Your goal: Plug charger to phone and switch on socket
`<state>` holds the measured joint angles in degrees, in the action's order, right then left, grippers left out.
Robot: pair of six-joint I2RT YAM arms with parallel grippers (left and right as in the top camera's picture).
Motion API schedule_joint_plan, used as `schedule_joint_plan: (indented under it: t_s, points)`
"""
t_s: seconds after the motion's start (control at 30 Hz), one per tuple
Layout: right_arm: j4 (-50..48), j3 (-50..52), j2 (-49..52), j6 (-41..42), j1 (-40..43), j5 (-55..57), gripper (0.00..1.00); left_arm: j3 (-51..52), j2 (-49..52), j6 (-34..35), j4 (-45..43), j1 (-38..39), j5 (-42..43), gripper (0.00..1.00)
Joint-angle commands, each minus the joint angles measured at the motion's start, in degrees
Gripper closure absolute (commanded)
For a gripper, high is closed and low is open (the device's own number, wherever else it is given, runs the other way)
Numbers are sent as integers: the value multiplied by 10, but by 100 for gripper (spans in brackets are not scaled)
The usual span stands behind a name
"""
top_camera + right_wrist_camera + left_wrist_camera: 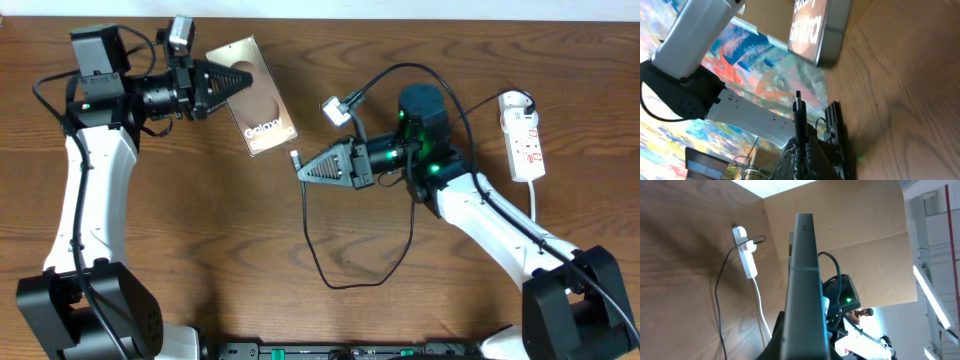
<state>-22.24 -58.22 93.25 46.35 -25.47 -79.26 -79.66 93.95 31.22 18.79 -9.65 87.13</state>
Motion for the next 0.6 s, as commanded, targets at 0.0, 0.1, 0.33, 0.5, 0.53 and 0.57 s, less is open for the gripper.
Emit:
schedule_joint_plan:
  t_s: [0.0, 0.1, 0.33, 0.5, 0.53, 0.57]
  points:
    - [-3, 0, -6, -2, 8, -30, 99, -12, -11, 21, -7, -3, 31, 93]
    - [-2, 0, -6, -13, 9, -47, 99, -12, -12, 38, -6, -3, 31, 93]
    - [0, 0, -6, -18, 8, -63, 99, -12, -12, 44, 4, -1, 31, 93]
    - [-1, 0, -6, -18, 6, -45, 99, -12, -12, 40, 3, 10, 31, 93]
    - [0, 0, -6, -15, 6, -40, 99, -12, -12, 35, 3, 12, 30, 93]
    - [0, 0, -6, -11, 5, -35, 99, -12, -12, 33, 3, 14, 30, 93]
